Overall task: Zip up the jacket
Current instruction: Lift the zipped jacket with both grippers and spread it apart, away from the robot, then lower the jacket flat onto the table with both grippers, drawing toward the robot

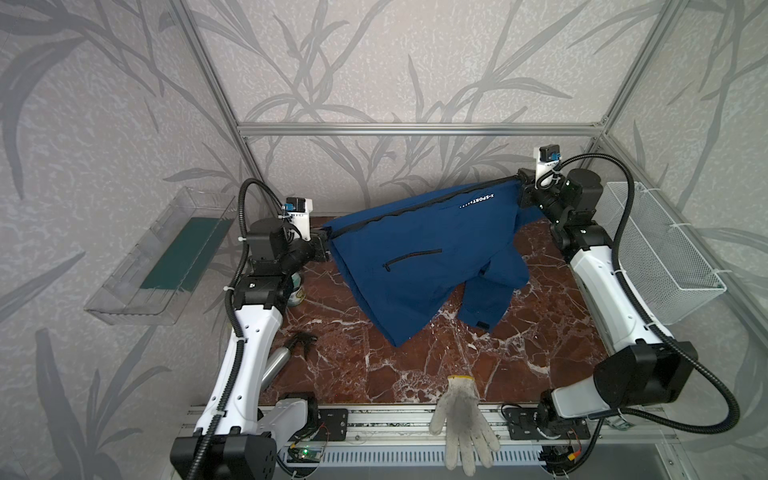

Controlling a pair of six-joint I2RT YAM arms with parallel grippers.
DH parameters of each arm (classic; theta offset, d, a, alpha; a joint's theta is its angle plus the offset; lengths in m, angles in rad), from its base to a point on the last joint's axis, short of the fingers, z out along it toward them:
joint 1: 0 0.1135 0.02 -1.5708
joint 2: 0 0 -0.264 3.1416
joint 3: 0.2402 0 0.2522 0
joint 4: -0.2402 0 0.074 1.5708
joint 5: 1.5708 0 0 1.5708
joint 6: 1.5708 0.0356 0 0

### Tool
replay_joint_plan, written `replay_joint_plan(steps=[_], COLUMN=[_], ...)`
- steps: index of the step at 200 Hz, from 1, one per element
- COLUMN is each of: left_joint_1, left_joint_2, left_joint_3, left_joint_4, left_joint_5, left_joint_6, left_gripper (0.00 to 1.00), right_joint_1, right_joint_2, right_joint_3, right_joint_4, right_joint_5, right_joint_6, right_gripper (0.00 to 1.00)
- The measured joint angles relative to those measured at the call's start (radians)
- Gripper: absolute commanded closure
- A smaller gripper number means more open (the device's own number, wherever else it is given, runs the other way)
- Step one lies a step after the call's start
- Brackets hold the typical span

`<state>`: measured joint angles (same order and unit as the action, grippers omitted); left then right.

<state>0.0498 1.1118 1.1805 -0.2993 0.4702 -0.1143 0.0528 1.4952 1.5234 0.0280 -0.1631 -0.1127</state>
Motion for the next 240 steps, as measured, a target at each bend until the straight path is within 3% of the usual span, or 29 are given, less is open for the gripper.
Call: replay_joint_plan(steps=[79, 115, 159, 179, 240], left_joint_1=[0.013, 0.024, 0.022, 0.023, 0.023], left_joint_2=[0.237, 0.254, 0.283, 0.241, 0.031], left_joint_3=[0.260, 0.278, 0.273, 0.177, -0.365], left_joint_4=[0.008, 0.024, 0.070, 0.122, 0.179], left_joint_5=[-0.040, -0.058, -0.034, -0.034, -0.023], left_joint_6=[0.060, 0.058, 0.061, 0.062, 0.061], left_gripper=[1.00, 1.00, 1.00, 1.00, 1.00], right_joint_1=[-0.040, -0.058, -0.063, -0.063, -0.030], right_joint_2=[0.048, 0.048, 0.034, -0.055, -0.459], right_joint_3=[0.054, 0.055, 0.027, -0.133, -0.774], right_joint_4=[0.010, 0.013, 0.026, 0.074, 0.106], right_joint_5=[0.151, 0.244, 0.269, 0.274, 0.343], right_joint_6=[-0.022, -0.034, -0.030, -0.018, 0.101], right_gripper=[1.00, 1.00, 1.00, 1.00, 1.00])
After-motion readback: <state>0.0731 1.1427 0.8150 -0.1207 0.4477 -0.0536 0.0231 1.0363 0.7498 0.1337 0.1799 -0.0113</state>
